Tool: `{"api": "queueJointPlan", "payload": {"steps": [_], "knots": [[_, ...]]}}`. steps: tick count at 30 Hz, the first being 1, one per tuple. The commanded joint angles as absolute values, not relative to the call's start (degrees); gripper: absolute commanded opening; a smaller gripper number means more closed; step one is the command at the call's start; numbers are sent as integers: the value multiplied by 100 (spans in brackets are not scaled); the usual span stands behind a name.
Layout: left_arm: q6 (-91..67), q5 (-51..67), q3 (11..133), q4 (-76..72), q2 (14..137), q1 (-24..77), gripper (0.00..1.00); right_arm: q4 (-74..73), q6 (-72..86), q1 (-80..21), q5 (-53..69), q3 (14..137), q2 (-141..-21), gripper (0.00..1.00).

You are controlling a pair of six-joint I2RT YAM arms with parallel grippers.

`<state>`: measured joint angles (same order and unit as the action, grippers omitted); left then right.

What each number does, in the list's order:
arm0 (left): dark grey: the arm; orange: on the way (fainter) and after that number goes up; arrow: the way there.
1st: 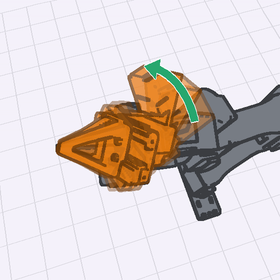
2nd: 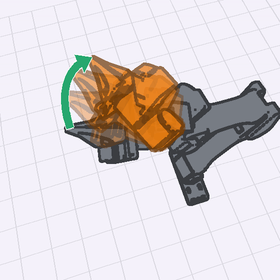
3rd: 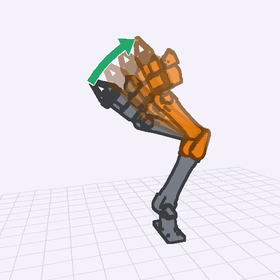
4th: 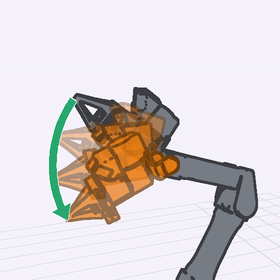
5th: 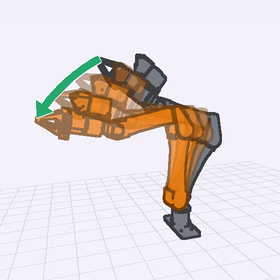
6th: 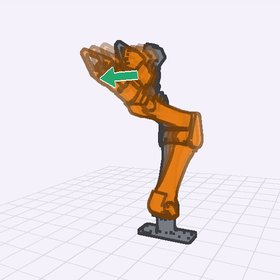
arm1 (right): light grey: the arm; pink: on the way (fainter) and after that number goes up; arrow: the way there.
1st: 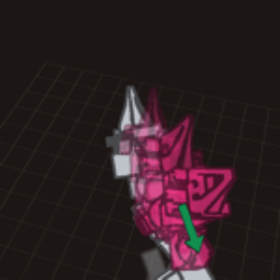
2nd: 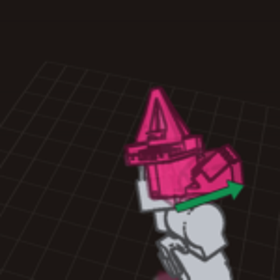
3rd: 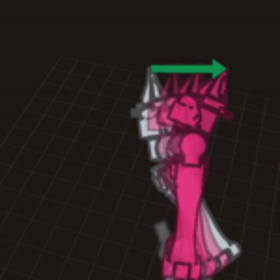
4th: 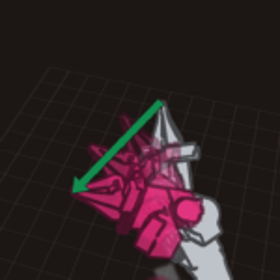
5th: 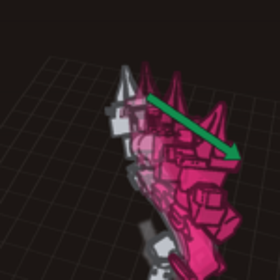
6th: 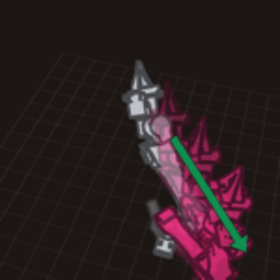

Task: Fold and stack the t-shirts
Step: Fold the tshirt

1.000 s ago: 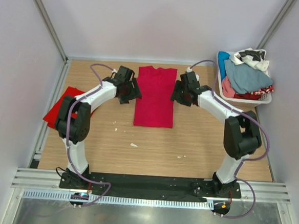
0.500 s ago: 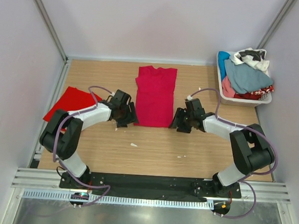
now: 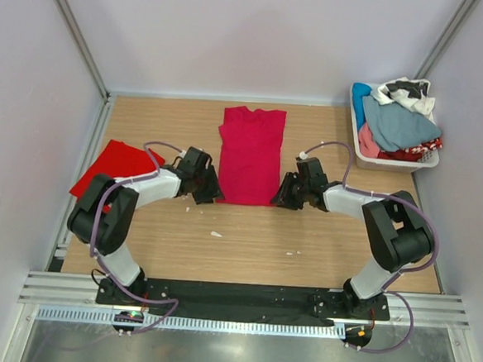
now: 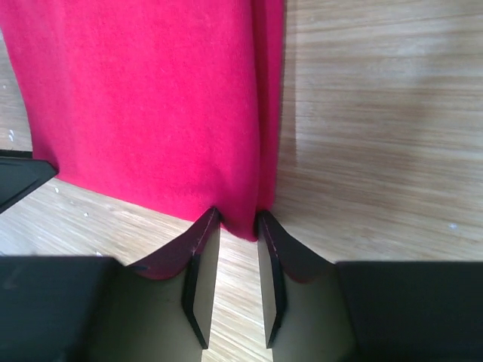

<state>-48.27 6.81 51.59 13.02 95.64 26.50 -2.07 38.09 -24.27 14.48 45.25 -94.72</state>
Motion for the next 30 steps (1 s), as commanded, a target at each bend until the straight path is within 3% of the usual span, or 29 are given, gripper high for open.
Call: {"api": "queueJointPlan", "payload": {"steps": [1,6,7,9,12,18,30], "knots": [[-4913,817,5177,1020,9773,2654,44,-123,3841,-2452,1257,4658,-9624,30],[-4957,835,5150,958,9800,2663,27,-149,3797,-2452,1213,4667,-9606,17],[-4966,826,5116,949,9800,2663,14,-176,3771,-2452,1239,4667,-9606,15],[-4983,844,5071,932,9756,2689,0,-211,3762,-2461,1283,4658,-9580,8],[-4957,809,4984,940,9633,2777,0,-342,3718,-2487,1310,4579,-9396,1],[-4922,633,4396,1160,8790,3075,0,-869,3639,-2776,1266,4088,-8474,1],[-5932,-246,3033,2460,5444,4691,0,-2337,4543,-4359,510,2945,-5592,1]]}}
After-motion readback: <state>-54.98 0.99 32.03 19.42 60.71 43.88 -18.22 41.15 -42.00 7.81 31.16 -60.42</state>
